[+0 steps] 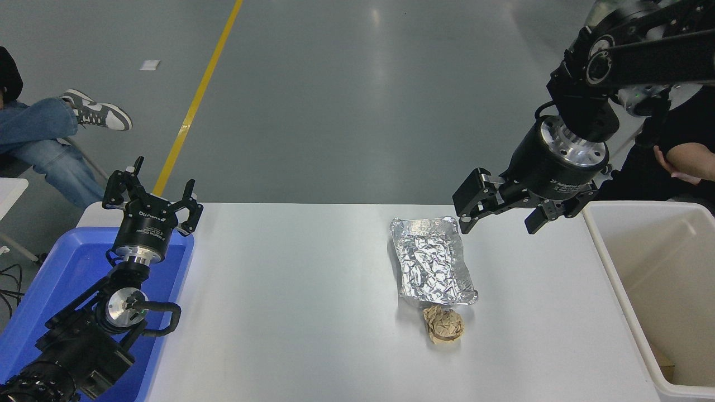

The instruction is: Pick up foil plate and place in dustbin

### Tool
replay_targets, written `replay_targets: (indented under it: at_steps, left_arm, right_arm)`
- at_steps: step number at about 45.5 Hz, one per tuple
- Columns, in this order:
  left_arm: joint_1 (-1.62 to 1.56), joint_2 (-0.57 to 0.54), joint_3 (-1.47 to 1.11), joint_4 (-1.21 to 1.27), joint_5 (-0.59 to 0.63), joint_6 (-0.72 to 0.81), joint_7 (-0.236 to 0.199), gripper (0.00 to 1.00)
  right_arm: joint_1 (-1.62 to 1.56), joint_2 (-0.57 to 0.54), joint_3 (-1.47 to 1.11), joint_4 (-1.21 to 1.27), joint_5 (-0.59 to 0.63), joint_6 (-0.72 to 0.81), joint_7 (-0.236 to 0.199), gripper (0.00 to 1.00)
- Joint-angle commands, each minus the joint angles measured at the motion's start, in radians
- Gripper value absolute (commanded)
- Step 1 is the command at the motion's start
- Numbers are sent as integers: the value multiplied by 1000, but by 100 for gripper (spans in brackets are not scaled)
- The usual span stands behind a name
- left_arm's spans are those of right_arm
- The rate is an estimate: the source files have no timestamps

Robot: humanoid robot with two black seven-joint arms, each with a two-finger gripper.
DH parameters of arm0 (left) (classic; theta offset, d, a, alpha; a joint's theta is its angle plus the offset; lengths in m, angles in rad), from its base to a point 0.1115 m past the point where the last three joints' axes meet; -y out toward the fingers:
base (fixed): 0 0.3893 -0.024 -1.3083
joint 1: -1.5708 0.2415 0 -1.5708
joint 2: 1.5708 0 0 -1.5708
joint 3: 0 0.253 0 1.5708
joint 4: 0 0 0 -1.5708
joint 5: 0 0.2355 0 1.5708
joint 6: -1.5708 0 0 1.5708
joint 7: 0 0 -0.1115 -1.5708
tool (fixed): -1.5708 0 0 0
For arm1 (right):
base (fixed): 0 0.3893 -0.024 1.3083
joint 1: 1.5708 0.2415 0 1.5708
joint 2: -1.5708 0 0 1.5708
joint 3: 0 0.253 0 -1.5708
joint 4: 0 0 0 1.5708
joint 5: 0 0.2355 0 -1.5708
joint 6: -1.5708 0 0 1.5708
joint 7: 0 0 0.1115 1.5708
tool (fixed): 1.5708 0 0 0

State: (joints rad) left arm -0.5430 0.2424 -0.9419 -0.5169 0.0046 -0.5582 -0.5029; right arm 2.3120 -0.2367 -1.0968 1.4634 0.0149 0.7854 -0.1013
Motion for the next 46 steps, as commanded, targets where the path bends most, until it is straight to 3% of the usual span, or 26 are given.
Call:
replay_targets:
  at_steps: [1, 46]
  left_arm:
    - [0, 0, 0, 0, 0, 0, 0, 98]
    - [0, 0, 0, 0, 0, 0, 0, 98]
  right_arm:
    - [0, 8, 0, 0, 0, 0, 0, 100]
    - [-34, 19, -17, -20, -1, 0, 0, 100]
